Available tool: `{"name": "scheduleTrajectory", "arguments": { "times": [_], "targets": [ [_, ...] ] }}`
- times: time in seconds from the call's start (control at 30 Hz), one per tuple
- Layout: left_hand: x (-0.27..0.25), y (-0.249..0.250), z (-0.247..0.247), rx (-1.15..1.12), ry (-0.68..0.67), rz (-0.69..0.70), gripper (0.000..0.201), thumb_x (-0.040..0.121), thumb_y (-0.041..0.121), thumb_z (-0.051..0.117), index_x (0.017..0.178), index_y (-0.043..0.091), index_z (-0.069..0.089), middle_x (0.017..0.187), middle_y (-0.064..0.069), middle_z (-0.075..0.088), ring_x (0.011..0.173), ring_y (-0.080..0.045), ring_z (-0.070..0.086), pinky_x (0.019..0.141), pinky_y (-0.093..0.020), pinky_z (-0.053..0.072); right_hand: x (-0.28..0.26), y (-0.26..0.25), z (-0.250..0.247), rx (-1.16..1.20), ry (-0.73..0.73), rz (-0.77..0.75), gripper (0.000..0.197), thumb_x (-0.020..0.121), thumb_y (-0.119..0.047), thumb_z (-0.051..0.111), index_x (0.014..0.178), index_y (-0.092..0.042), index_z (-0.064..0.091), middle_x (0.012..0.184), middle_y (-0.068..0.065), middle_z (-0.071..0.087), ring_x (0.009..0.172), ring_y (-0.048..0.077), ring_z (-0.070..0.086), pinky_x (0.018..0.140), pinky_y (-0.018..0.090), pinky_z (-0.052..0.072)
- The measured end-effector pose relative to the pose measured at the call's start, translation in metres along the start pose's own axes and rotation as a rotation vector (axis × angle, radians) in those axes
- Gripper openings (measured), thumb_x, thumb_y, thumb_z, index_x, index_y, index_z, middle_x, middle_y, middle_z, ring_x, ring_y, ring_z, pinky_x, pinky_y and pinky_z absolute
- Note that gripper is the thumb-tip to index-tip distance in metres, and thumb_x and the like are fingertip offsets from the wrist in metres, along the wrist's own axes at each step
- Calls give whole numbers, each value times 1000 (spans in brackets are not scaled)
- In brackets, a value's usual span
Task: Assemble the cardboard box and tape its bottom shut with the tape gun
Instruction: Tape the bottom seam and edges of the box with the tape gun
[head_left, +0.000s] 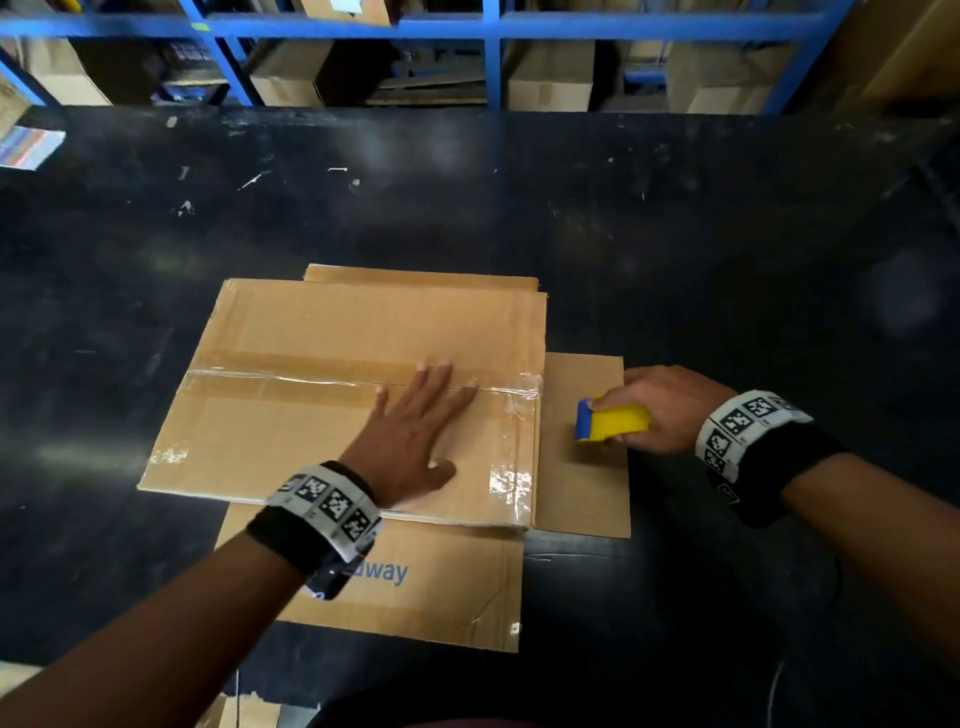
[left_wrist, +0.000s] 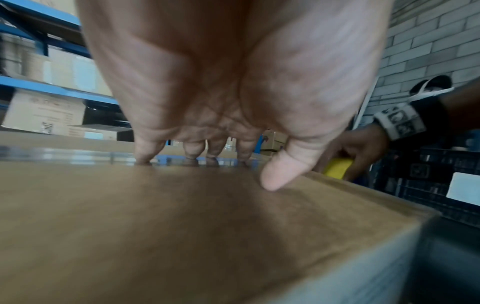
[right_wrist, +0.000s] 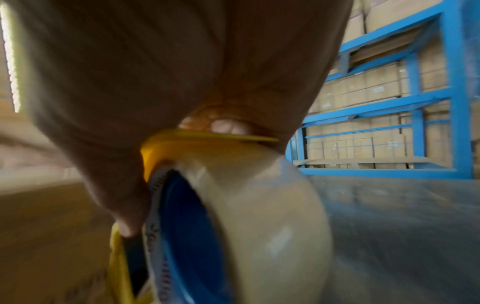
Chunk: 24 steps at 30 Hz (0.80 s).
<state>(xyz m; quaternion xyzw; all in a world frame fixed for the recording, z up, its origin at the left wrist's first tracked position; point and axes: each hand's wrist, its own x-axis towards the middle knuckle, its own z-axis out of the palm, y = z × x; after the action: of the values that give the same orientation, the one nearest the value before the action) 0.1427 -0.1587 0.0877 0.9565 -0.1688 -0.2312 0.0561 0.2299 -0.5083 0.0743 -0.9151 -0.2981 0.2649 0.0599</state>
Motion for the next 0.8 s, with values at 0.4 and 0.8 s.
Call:
{"name": "scheduleTrajectory", "arguments": {
  "times": [0.4, 0.8],
  "targets": [
    [47, 91, -1, 143, 39, 3, 72, 93, 71, 40, 157, 40, 29, 174, -8, -13, 159, -43, -13, 122, -72, 8, -71, -14, 71, 524, 559, 311, 54, 74, -33, 83, 125, -39, 66, 107, 1, 71, 98, 19, 69, 89, 28, 49],
    [32, 99, -64, -1152, 151, 92, 19, 102, 22, 61, 114, 11, 70, 91, 0, 76, 81, -11, 74, 81, -30, 56, -125, -138, 55, 882, 1137, 305, 65, 76, -18, 83, 134, -34, 59, 123, -7, 65, 109, 8, 64, 85, 26, 53]
  ]
}}
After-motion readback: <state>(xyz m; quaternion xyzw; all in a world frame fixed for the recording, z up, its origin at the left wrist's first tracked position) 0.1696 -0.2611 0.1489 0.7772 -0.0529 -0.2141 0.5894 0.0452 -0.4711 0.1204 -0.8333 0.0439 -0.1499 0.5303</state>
